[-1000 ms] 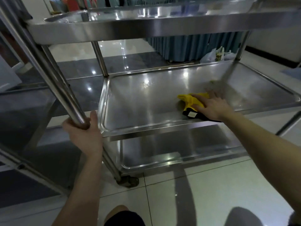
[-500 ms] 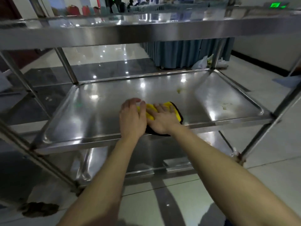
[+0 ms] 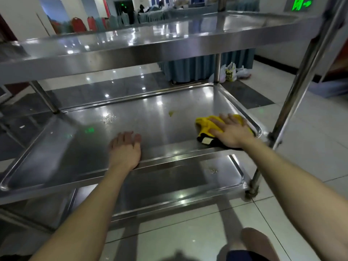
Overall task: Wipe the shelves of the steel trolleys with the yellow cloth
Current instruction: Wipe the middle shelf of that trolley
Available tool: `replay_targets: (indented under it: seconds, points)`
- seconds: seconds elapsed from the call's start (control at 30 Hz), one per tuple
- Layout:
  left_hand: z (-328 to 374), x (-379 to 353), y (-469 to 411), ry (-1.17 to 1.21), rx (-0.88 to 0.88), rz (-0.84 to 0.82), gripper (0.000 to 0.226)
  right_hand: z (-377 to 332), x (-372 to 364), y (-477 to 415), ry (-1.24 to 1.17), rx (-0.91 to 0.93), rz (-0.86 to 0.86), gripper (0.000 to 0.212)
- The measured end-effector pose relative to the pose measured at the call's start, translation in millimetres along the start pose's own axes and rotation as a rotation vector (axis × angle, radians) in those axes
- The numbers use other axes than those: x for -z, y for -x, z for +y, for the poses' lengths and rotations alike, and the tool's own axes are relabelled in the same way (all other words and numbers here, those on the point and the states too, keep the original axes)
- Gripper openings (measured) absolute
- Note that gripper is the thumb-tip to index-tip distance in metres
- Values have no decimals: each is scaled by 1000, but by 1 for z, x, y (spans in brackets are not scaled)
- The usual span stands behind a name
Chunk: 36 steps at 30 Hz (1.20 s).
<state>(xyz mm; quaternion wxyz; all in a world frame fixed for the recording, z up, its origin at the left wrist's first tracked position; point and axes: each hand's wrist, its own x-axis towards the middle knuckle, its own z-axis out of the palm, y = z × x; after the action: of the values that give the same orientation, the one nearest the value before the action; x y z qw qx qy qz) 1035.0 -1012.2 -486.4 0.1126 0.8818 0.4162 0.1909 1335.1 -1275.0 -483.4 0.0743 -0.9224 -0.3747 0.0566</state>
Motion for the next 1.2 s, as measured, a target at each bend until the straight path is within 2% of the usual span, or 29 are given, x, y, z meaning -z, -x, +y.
replay_targets:
  seconds: [0.13,0.27,0.47,0.57,0.63,0.77,0.87,1.0,1.1,1.2]
  points:
    - [2,-3,4,-57,-40,37,50,34,5,-21,29,-111,-26,75]
    - [3,-4,8,-102,-63,79,54,-23,0,-55,55,-143,-23,78]
    - [-1,-6,5,-57,-39,136,50,-202,-27,-65,60,191,-28,73]
    - [-3,-4,5,-12,-2,147,60,-231,-40,-51,71,328,-32,69]
    - [-3,-2,5,6,-5,163,66,-218,-35,-48,44,358,-43,65]
    - [-7,-2,3,-21,1,150,59,-155,-26,-42,8,350,-55,63]
    - [-7,-3,1,-74,14,120,50,-73,-15,-40,-6,221,-28,64]
    - [-4,0,3,-190,-14,86,54,24,3,-42,37,-42,2,72]
    - [4,-2,4,-203,-22,97,48,26,3,-53,71,-156,13,80]
    - [15,-6,3,-93,-14,168,46,-30,0,-64,63,-183,15,81]
